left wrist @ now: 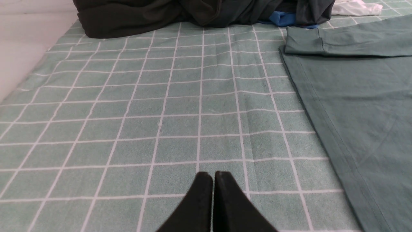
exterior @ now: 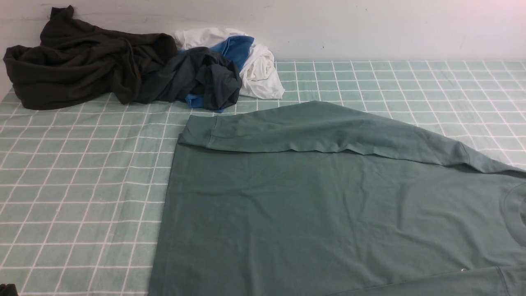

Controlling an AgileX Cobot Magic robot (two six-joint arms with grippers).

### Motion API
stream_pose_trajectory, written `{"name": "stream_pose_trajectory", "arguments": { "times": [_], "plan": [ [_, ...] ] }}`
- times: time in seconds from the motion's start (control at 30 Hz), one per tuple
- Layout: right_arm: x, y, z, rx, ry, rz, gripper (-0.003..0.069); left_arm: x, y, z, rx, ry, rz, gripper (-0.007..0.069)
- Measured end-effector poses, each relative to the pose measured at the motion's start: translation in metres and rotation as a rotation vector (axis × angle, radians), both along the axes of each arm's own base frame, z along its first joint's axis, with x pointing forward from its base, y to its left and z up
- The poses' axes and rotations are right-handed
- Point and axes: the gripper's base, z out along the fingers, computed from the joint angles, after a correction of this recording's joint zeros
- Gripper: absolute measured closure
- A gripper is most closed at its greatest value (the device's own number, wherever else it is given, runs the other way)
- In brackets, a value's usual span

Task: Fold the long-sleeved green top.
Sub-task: Use the left arm to clamp the cuff closest to it

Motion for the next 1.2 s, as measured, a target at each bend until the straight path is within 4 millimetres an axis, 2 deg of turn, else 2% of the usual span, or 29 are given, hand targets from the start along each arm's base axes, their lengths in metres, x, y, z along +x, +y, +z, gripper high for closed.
{"name": "stream_pose_trajectory", "arguments": {
  "times": [1.2],
  "plan": [
    [0.0000,0.0000,0.0000,-0.002,0.000,0.000,0.0673,0.0001,-0.0003,0.0002,-0.022,-0.003,0.002,0.0627]
  ]
}}
